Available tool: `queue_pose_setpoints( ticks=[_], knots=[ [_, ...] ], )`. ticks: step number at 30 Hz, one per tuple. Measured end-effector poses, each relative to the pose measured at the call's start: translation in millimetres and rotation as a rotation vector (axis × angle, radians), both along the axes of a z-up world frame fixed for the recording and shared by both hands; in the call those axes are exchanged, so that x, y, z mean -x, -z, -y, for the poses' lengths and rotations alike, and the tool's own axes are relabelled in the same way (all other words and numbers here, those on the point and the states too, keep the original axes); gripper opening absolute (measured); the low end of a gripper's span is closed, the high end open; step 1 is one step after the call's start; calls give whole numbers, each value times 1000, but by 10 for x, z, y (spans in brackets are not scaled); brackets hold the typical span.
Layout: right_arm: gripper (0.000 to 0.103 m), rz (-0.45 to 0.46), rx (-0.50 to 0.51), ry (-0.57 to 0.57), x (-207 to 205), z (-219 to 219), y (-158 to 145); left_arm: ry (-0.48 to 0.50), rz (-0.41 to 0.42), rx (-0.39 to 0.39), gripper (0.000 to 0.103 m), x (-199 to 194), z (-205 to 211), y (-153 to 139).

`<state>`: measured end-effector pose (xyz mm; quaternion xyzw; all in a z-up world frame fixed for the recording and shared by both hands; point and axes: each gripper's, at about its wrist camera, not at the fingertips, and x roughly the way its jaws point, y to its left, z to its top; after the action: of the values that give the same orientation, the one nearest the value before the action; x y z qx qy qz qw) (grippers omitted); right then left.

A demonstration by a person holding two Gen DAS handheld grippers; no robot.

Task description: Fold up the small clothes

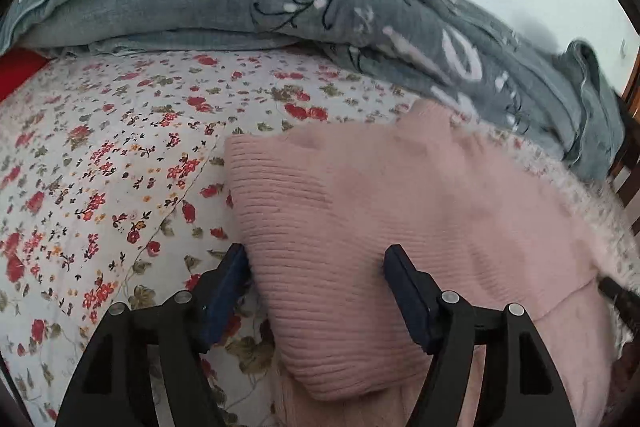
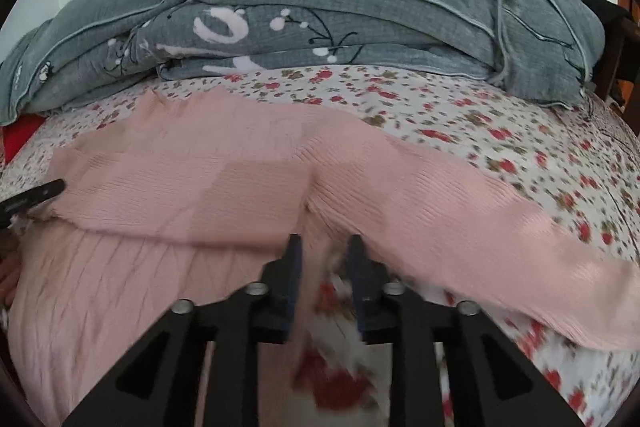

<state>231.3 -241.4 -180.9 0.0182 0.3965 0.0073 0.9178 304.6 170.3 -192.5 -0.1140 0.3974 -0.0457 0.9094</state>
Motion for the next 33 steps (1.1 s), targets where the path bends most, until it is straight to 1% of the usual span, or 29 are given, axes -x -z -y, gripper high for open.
queue_pose_setpoints(
  ticks=[1,4,7,8,10,11,13,16,19,20,24,28,33],
  knots=[
    [25,2,8,-2,84,43,-12,-1,0,-3,69,6,-3,10],
    [25,13,75,31,349,197,-32,-11,4,-46,71,34,48,4],
    [25,18,56,80,640,465,-48,-21,5,-76,74,62,87,11],
    [25,29,41,106,753,593,-58,-24,3,-76,74,67,94,0],
    [26,42,45,157,921,820,-60,-19,3,-66,78,103,85,-15],
    [28,45,51,176,969,898,-58,-5,5,-58,79,144,70,-20],
    [42,47,50,237,1120,1158,-32,30,22,-51,83,270,20,-22],
    [49,41,8,308,1296,1559,6,45,43,-24,85,466,-75,-24],
    [54,57,-24,387,1442,1899,65,32,58,-37,87,575,-83,-21],
    [54,59,-38,402,1478,1967,87,28,61,-56,88,586,-62,-27],
    [56,99,-173,452,1587,2308,180,24,50,-106,90,562,3,-35],
    [56,132,-218,469,1597,2470,207,22,50,-107,91,571,11,-30],
    [57,169,-303,518,1646,2673,254,23,49,-117,91,560,5,-21]
  ],
)
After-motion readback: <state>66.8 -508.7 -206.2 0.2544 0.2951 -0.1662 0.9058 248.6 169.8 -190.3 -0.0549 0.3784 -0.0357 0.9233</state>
